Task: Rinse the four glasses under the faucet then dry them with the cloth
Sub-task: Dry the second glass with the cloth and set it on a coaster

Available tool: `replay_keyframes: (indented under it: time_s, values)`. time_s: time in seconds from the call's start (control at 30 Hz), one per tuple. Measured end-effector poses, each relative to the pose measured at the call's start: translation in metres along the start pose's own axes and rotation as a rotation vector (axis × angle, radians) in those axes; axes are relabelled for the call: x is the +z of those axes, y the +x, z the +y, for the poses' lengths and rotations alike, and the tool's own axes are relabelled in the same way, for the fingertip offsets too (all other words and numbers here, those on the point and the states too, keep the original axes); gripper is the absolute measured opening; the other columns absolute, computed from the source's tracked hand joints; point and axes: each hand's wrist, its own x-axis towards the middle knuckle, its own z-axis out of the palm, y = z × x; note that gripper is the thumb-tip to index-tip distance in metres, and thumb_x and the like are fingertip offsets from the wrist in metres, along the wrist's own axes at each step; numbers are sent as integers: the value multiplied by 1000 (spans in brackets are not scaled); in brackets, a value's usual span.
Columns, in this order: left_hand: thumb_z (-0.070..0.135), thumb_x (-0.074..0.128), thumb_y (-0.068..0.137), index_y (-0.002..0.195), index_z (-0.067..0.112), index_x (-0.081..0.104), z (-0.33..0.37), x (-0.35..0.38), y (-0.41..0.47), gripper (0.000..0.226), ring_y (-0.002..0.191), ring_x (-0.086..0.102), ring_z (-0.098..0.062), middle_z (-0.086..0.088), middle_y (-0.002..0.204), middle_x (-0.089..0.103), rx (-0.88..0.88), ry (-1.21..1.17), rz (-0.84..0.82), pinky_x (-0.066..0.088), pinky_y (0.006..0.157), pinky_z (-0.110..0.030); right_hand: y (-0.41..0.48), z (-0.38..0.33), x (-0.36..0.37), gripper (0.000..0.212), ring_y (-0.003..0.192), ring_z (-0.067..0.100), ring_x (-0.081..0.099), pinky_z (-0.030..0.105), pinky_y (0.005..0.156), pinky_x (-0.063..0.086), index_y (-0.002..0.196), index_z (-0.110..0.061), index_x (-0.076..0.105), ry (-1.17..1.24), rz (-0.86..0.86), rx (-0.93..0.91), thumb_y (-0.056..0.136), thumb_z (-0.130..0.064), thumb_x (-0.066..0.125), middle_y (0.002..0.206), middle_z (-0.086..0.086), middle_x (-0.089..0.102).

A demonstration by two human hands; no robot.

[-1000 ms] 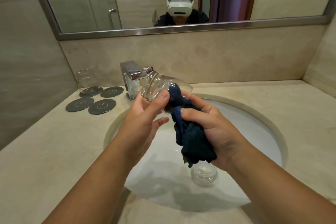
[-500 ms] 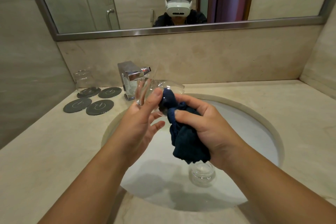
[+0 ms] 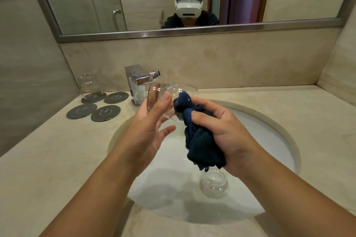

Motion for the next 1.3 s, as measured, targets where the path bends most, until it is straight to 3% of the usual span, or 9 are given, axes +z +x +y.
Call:
replay_keyframes:
  time_s: [0.1,0.23,0.4,0.57,0.73,0.83,0.9,1.03,1.3]
  values:
    - [65,77,85,139,33,64,0,2,1,64,120,68,-13,13,124,77,-17,38,57,46,93,-35,-1,0,2,25,64,13,67,27,59,56,98,-33,84,-56,9,-22,79,-18,76,86,-2,76]
    - [49,75,84,127,23,70,3,2,-1,50,93,65,-10,9,108,77,6,2,92,44,89,-32,0,0,1,34,61,15,65,30,61,57,90,-34,85,-23,43,-14,96,-5,69,85,-1,77]
    - [33,83,88,138,24,63,4,-1,-2,55,107,71,-1,10,126,75,52,50,35,45,96,-32,3,-4,-3,28,62,15,62,32,63,55,119,-20,79,102,20,29,101,-8,62,105,8,78]
    - [34,72,86,148,36,55,4,-7,-1,64,133,64,-10,8,144,67,51,77,-51,47,103,-37,2,-7,-7,29,59,13,61,27,57,54,120,-17,78,72,-4,-2,94,-8,69,106,9,78]
    - [78,66,79,140,35,66,6,-7,0,75,121,70,-18,1,135,74,-43,84,28,49,96,-36,4,-1,-8,31,59,19,63,32,60,55,115,-20,80,-6,-1,-29,85,-16,72,104,12,77]
    - [63,65,85,127,26,75,5,-7,2,57,94,70,-14,-5,119,77,-31,92,103,48,83,-32,4,0,-7,29,58,21,63,34,61,56,113,-20,81,-30,23,-28,86,-15,74,104,15,76]
    - [55,67,85,124,24,77,5,-7,1,52,92,68,-12,-5,115,77,-5,94,113,48,80,-30,4,0,-7,25,59,19,62,40,71,56,115,-18,80,-17,48,-22,93,-9,73,105,14,77]
    - [51,74,81,138,27,66,6,-7,-1,63,117,72,-10,1,128,76,63,136,79,53,87,-28,4,-5,-8,26,59,14,61,32,66,55,112,-20,81,-2,76,-9,100,-7,63,99,7,76]
    - [38,81,87,147,46,55,0,-16,1,66,130,66,-12,19,139,69,165,324,8,46,118,-44,4,-10,-10,25,57,12,61,20,53,51,108,-19,82,43,93,44,101,-7,60,91,5,74]
